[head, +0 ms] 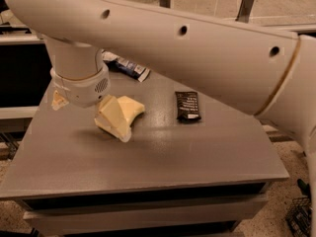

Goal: Pick sponge

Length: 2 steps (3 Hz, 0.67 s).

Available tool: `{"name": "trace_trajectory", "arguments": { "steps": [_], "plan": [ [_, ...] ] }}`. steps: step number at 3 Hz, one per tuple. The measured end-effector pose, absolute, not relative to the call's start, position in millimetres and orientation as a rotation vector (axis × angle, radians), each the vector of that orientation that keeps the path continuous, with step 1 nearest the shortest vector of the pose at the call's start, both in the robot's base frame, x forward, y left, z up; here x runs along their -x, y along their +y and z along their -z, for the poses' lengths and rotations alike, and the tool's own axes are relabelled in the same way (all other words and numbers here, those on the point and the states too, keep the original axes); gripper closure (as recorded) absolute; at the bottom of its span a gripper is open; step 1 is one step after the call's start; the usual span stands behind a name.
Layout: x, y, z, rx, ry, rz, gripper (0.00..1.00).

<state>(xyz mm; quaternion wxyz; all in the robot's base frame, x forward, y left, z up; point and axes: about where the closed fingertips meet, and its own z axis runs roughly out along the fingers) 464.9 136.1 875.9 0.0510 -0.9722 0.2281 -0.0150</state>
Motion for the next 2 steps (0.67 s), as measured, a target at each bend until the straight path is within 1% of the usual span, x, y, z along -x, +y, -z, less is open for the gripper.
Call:
{"name": "trace_trajectory", "arguments": {
  "steps": [1,2],
  "plan": [
    [-485.2,138.6,-873.1,2.971,0.722,0.061,0.00],
    [-509.1,129.8,-872.8,2.977,0.760,0.082,0.00]
  ]
}}
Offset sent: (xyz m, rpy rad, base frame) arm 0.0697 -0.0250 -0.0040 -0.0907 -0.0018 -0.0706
